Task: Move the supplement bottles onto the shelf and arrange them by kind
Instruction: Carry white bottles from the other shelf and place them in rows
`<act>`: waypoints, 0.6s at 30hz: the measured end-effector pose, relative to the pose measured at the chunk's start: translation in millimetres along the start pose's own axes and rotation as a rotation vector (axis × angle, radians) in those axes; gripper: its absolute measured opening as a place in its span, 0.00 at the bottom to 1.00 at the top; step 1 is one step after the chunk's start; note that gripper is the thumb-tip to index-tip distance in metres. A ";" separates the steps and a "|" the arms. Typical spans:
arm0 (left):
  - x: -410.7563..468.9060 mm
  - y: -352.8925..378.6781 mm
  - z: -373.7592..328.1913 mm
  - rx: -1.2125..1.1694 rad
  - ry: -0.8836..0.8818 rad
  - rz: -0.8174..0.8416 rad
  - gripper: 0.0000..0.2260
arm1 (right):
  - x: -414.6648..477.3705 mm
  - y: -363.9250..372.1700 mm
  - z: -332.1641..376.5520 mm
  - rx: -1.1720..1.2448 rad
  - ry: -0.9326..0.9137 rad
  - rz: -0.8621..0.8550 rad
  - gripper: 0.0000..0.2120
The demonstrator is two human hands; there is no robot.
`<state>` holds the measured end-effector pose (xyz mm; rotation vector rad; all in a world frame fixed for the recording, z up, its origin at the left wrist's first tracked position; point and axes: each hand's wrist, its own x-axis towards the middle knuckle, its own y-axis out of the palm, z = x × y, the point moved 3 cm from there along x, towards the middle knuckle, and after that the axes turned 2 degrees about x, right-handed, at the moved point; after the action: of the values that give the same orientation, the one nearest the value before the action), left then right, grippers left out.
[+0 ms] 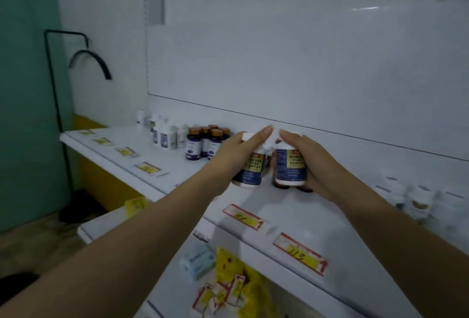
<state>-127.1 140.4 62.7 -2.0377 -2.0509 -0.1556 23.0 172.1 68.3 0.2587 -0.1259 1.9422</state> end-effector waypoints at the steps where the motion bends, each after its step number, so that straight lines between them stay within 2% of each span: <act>1: -7.0 -23.9 2.0 0.005 0.003 -0.027 0.23 | 7.5 23.7 -4.7 0.002 0.009 0.019 0.19; 3: -22.0 -73.6 4.1 0.021 0.014 -0.093 0.20 | 21.6 74.6 -9.6 -0.015 -0.001 0.079 0.16; 6: -46.9 -152.5 6.7 0.087 -0.001 -0.201 0.24 | 40.3 158.0 -13.6 -0.011 -0.023 0.167 0.16; 8: -64.6 -208.3 5.0 0.117 0.002 -0.253 0.17 | 54.5 217.6 -15.9 -0.001 -0.022 0.218 0.14; 10: -82.6 -266.3 1.5 0.150 0.009 -0.312 0.15 | 68.5 280.3 -18.5 0.004 -0.032 0.280 0.15; 12: -99.3 -324.0 2.2 0.195 0.022 -0.361 0.18 | 82.1 342.3 -24.7 0.012 -0.048 0.348 0.16; 18: -132.4 -467.3 20.8 0.206 -0.033 -0.526 0.29 | 118.7 496.8 -52.9 0.047 -0.031 0.512 0.10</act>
<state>-595.0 8.5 55.1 -1.3586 -2.4624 -0.0011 -485.8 103.0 62.3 0.3086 -0.1799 2.4525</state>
